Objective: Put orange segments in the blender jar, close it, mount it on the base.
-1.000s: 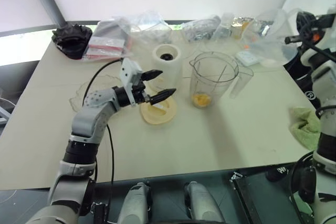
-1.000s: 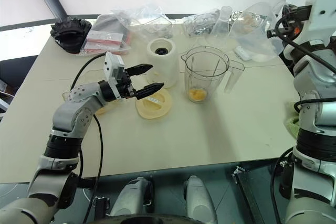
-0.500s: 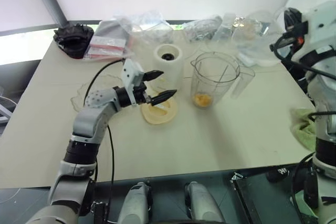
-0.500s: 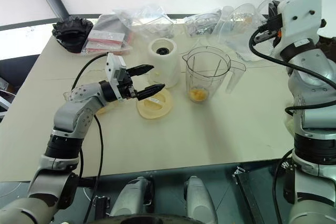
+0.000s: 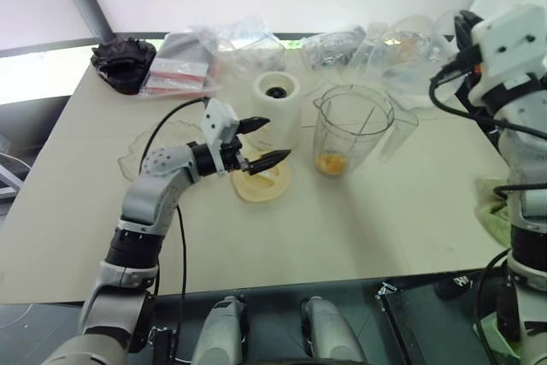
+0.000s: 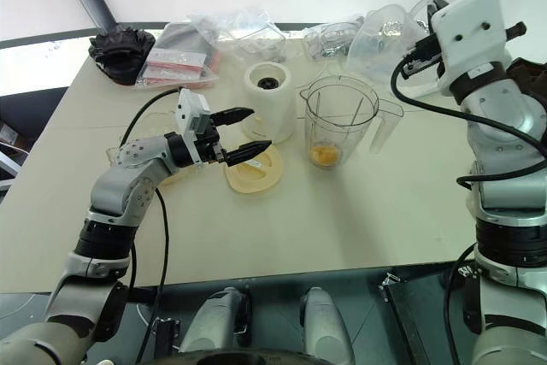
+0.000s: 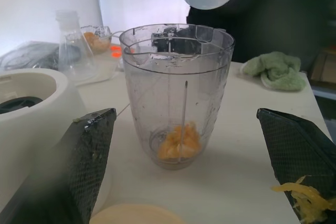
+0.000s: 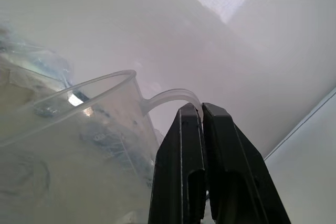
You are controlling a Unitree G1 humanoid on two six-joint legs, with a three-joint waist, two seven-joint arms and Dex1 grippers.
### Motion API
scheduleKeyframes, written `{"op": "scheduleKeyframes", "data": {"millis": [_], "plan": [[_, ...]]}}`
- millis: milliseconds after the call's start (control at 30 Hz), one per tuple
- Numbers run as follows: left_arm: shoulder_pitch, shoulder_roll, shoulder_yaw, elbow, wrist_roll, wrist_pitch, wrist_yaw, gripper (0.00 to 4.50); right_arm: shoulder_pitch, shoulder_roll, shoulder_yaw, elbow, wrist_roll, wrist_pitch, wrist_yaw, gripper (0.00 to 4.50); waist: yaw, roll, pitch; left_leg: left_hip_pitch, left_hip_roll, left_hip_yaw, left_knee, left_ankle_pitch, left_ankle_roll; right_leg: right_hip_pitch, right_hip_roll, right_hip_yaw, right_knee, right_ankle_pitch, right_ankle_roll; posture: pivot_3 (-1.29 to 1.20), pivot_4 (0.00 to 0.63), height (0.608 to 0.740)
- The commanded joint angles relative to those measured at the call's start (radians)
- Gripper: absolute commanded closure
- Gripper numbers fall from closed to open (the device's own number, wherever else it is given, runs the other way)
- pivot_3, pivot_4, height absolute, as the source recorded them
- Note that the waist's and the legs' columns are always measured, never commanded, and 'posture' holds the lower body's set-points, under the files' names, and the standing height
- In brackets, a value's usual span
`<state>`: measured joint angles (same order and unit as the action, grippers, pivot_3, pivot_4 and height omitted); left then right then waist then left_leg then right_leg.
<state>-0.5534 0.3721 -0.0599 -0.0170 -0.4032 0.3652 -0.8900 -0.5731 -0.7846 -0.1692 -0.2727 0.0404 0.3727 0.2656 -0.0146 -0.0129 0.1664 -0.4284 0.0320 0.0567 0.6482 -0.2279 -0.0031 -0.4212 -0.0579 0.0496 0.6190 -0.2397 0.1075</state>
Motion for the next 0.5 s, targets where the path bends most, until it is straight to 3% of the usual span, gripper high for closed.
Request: {"op": "scheduleKeyframes", "data": {"millis": [33, 500], "plan": [[-0.008, 0.005, 0.005, -0.029, -0.001, -0.015, 0.001, 0.00, -0.014, -0.022, -0.023, -0.018, -0.046, -0.060, 0.007, 4.42, 0.000, 0.000, 0.000, 0.000, 0.000, 0.000, 0.000, 0.000, 0.000, 0.000, 0.000, 0.000, 0.000, 0.000, 0.000, 0.00, 0.150, 0.740], [-0.017, 0.007, 0.003, -0.021, 0.001, -0.020, -0.006, 0.00, 0.018, -0.050, -0.020, 0.017, -0.161, -0.149, 0.037, 4.42, 0.001, 0.000, 0.000, 0.000, 0.000, 0.003, 0.000, 0.000, 0.000, 0.000, 0.000, 0.000, 0.000, 0.000, 0.000, 0.00, 0.150, 0.740]]}}
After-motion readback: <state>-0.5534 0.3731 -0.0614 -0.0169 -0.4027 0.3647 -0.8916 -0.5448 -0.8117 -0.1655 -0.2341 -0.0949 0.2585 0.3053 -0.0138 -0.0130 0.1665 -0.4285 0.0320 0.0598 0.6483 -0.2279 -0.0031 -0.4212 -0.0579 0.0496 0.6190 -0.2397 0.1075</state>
